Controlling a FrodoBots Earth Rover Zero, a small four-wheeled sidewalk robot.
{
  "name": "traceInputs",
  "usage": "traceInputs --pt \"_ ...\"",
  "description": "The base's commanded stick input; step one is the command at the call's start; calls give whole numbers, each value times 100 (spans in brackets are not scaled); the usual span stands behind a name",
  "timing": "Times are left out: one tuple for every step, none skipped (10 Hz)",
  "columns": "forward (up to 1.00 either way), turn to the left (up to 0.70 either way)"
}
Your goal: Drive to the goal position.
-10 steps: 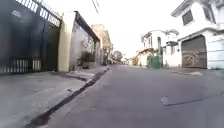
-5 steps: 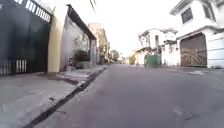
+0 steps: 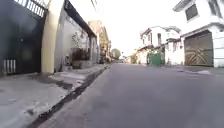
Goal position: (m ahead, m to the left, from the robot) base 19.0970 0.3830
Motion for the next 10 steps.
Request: traceInputs --pt "100 -31" --pt "100 -24" --pt "100 -17" --pt "100 -10" --pt "100 -3" --pt "100 0" --pt "100 0" --pt "100 0" --pt "100 0" --pt "100 0"
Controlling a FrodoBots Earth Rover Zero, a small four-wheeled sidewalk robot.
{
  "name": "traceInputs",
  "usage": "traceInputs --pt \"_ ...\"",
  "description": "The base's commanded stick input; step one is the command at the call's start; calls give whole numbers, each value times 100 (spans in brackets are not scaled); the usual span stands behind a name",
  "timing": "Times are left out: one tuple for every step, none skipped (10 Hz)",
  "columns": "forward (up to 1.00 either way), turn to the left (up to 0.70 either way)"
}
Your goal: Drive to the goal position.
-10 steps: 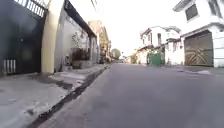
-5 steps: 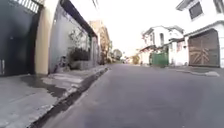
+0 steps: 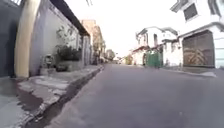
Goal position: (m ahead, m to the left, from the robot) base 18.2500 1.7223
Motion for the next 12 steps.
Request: traceInputs --pt "100 0" --pt "100 0" --pt "100 0" --pt "100 -10" --pt "100 -27" --pt "100 -36" --pt "100 -18" --pt "100 0" --pt "100 0" --pt "100 0" --pt "100 0" --pt "100 0"
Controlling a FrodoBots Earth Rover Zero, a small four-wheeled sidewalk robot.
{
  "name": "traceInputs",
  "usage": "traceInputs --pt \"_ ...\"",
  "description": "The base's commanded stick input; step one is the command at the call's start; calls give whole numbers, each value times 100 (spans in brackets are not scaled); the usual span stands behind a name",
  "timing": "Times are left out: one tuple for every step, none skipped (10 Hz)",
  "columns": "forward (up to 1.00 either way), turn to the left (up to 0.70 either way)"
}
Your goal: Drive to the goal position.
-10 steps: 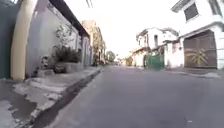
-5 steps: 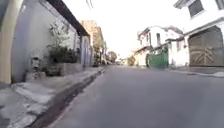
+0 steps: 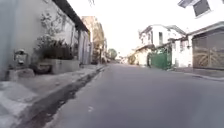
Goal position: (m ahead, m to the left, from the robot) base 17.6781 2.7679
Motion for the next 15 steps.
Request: traceInputs --pt "100 0" --pt "100 0" --pt "100 0" --pt "100 0" --pt "100 0" --pt "100 0" --pt "100 0" --pt "100 0" --pt "100 0" --pt "100 0" --pt "100 0" --pt "100 -9" --pt "100 -38" --pt "100 -40" --pt "100 -40"
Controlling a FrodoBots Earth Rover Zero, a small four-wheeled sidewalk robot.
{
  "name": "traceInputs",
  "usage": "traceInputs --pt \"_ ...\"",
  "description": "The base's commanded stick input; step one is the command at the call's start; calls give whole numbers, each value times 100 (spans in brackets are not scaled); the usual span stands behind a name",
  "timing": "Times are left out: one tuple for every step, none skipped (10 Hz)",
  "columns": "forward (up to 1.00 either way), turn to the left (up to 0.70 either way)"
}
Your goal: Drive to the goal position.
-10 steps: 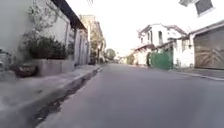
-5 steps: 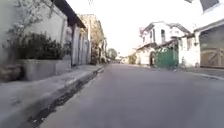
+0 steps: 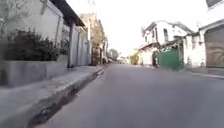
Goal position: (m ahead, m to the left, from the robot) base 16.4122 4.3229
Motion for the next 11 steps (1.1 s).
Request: traceInputs --pt "100 -8" --pt "100 0" --pt "100 0" --pt "100 0" --pt "100 0" --pt "100 0" --pt "100 0" --pt "100 0" --pt "100 0" --pt "100 0" --pt "100 0"
